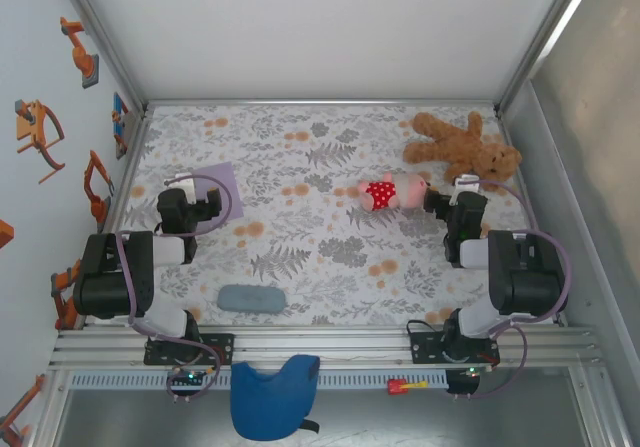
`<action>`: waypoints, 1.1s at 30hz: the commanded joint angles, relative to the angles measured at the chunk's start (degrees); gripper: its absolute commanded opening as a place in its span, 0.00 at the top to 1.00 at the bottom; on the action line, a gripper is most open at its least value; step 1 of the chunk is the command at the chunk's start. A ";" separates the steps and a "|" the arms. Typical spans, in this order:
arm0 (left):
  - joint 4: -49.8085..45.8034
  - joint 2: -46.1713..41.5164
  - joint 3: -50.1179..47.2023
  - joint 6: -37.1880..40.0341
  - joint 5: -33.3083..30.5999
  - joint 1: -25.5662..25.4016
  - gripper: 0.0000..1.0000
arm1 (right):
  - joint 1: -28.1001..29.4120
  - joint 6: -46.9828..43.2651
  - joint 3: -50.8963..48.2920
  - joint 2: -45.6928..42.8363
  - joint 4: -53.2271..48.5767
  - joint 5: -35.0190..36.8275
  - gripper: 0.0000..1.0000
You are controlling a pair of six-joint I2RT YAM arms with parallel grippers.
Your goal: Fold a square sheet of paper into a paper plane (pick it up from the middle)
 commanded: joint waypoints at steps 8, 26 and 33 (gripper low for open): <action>1.35 -0.01 0.94 -0.30 -0.27 -0.28 0.04 | -0.26 -0.66 1.48 -0.11 0.38 -0.16 0.01; 2.04 -0.34 0.59 -0.32 -0.60 -0.39 0.04 | -0.35 -0.71 0.60 -0.84 1.62 -0.66 0.04; -19.03 -14.84 5.50 -3.87 -6.53 -1.13 0.04 | -0.29 1.29 -2.88 -18.44 -6.22 4.17 0.06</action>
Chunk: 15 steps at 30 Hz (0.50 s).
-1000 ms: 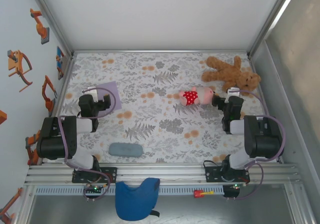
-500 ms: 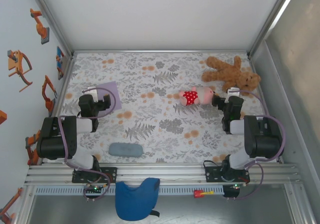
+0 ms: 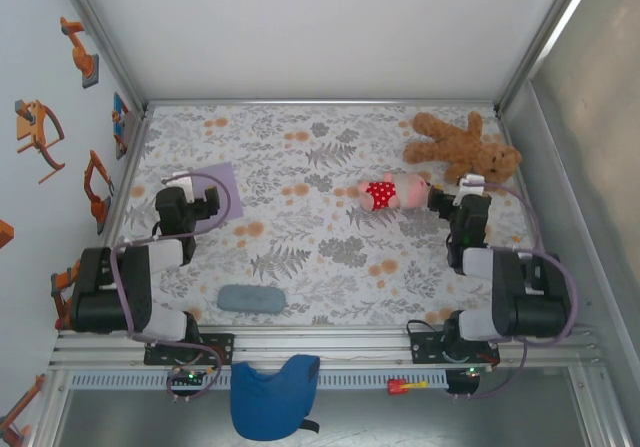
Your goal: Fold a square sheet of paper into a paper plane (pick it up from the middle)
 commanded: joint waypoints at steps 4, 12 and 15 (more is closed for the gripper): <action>-28.25 -14.91 11.96 -12.65 -2.65 -0.92 0.04 | -0.30 9.46 7.52 -19.19 -29.13 5.27 0.02; -54.59 -15.06 24.38 -29.67 7.22 -1.30 0.03 | -0.16 21.44 26.61 -19.92 -65.73 -4.29 0.00; -55.58 -12.40 23.93 -32.01 9.05 -0.71 0.02 | 0.27 25.05 29.65 -16.12 -67.48 -15.15 0.06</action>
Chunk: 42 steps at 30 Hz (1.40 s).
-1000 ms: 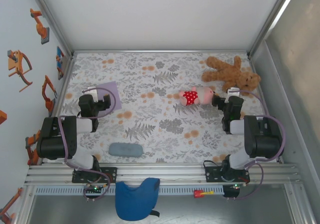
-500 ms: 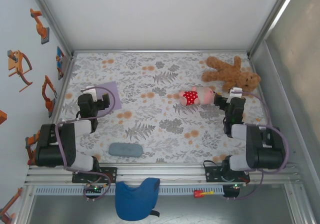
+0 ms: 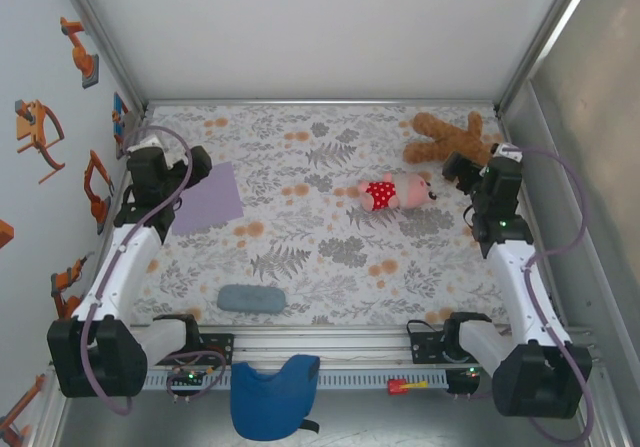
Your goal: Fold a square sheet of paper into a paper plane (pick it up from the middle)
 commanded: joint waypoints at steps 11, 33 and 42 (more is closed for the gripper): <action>-9.50 23.23 6.08 -10.60 8.59 6.60 0.45 | 15.29 14.98 11.69 19.34 -6.23 -15.84 0.30; -15.61 42.61 14.38 -8.54 11.94 4.21 0.81 | 27.78 19.46 20.81 33.18 -6.81 -10.67 0.44; -14.47 37.70 6.76 -16.91 17.25 -9.59 0.84 | 28.02 21.97 20.30 32.49 -9.49 -7.57 0.45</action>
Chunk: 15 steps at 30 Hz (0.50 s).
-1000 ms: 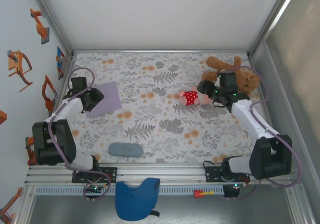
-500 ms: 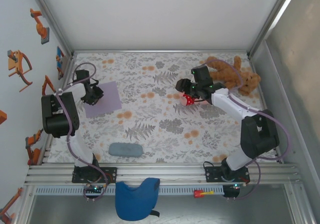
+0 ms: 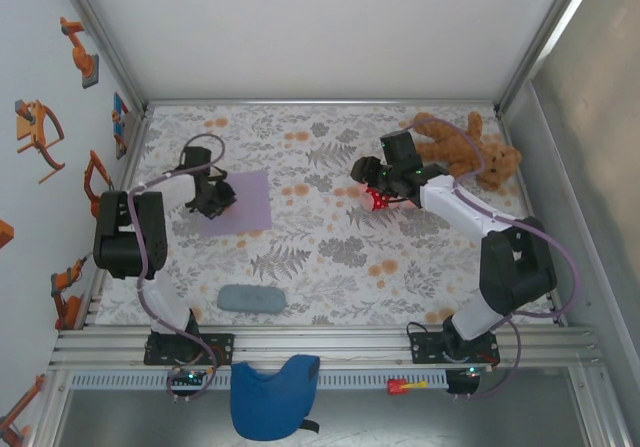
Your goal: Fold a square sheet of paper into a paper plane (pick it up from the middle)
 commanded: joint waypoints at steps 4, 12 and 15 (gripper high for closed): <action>-2.38 -3.40 -6.82 -11.52 2.24 -12.11 0.84 | 1.20 1.61 0.25 -1.11 -4.60 4.70 0.46; 4.20 -5.50 -8.93 -22.48 1.90 -22.93 0.84 | 5.79 2.78 -3.69 -2.30 -3.16 3.32 0.47; 3.94 -8.54 -7.14 -21.45 3.01 -23.97 0.83 | 8.50 3.32 -4.30 -1.55 -3.24 3.34 0.48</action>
